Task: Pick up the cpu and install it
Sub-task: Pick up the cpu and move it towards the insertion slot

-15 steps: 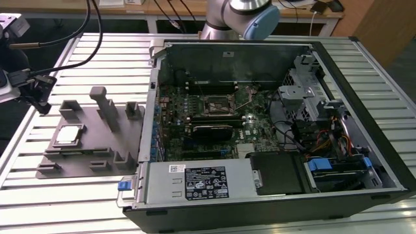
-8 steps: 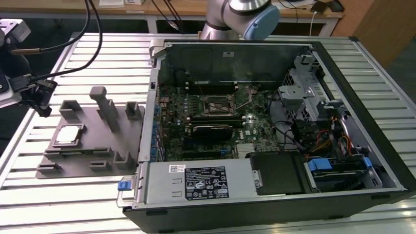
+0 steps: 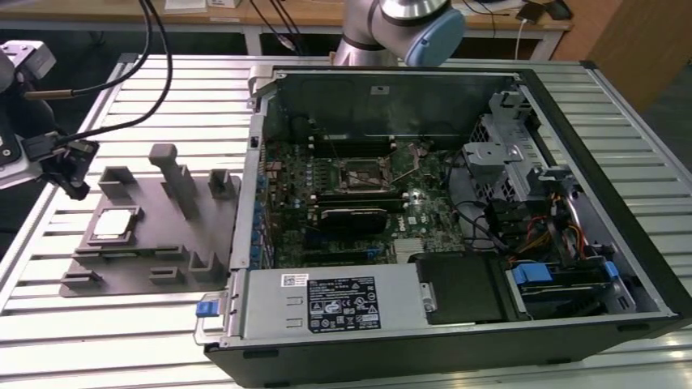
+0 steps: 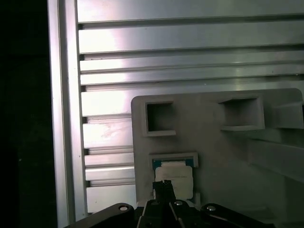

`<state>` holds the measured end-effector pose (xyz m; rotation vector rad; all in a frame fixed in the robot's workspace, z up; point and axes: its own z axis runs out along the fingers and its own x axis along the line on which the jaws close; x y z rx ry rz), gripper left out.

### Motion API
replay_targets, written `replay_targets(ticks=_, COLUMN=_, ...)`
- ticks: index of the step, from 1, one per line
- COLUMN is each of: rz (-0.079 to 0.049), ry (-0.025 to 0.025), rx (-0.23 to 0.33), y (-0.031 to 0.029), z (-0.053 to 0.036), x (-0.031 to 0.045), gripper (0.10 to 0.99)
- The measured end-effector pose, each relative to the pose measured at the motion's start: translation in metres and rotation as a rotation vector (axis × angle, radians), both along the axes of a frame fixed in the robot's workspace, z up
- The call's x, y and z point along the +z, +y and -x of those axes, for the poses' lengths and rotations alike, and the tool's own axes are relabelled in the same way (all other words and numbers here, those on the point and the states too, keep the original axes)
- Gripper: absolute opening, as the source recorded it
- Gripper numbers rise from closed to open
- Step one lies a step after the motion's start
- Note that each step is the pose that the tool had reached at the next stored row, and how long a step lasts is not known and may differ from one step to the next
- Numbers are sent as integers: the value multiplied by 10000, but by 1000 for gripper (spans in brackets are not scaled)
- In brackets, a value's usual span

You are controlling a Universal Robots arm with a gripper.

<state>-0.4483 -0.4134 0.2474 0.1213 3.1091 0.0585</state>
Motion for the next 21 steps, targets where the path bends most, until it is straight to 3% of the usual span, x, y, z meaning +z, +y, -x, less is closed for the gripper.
replay_targets(ticks=4, rz=0, ry=17, rx=-1, y=-9, z=-26, x=-63, gripper=106)
replay_targets(ticks=11, rz=0, ry=93, rx=0, y=-45, z=-87, x=-183, gripper=106)
replay_targets(ticks=21, rz=-1, ry=291, rx=-1, y=-69, z=-187, x=-343, gripper=106)
